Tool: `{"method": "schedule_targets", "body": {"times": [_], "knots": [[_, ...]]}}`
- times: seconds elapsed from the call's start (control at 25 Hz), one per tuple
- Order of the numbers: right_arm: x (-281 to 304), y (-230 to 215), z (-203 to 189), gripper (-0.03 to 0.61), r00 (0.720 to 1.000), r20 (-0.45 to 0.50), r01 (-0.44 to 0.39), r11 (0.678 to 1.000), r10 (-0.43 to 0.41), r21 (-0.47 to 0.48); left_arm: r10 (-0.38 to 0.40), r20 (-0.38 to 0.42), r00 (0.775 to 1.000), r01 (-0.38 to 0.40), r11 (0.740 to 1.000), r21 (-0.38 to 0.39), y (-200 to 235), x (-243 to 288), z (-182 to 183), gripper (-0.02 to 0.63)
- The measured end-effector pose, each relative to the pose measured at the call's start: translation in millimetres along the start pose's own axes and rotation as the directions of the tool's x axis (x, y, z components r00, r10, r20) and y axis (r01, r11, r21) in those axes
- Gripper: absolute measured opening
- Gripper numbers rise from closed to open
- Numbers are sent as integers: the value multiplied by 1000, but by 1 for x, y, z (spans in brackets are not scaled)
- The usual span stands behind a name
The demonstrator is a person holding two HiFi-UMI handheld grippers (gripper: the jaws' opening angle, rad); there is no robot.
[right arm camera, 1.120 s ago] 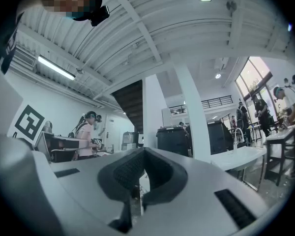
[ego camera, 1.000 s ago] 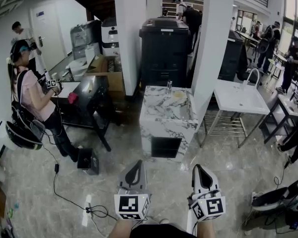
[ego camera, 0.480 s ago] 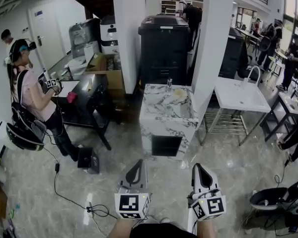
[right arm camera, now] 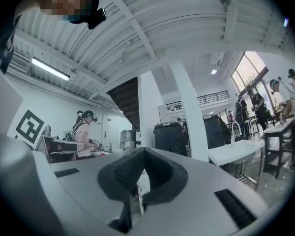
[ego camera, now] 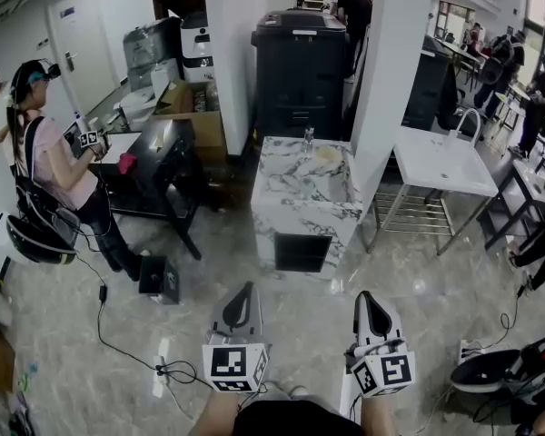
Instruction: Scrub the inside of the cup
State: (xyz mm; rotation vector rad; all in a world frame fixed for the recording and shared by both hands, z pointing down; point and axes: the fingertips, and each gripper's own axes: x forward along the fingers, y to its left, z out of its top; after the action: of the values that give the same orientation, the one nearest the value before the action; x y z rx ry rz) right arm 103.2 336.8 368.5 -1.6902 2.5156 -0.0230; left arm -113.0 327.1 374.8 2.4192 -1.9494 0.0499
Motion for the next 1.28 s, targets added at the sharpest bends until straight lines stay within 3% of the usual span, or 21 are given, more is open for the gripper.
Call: {"method": "schedule_targets", "body": {"times": [0.44, 0.68, 1.0, 1.28], "knots": [[11, -46, -13, 8, 1000, -17, 26, 999, -25, 45, 84, -19, 996, -84, 996, 17, 11, 11, -6, 12], [52, -67, -22, 8, 1000, -28, 14, 999, -13, 37, 81, -35, 996, -80, 997, 10, 13, 56, -17, 12], [204, -99, -67, 8, 996, -83, -7, 998, 12, 67, 84, -84, 993, -86, 996, -24, 65, 192, -46, 12], [377, -98, -46, 8, 993, -58, -103, 994, 105, 41, 88, -101, 991, -89, 996, 2, 121, 326, -24, 12]]}}
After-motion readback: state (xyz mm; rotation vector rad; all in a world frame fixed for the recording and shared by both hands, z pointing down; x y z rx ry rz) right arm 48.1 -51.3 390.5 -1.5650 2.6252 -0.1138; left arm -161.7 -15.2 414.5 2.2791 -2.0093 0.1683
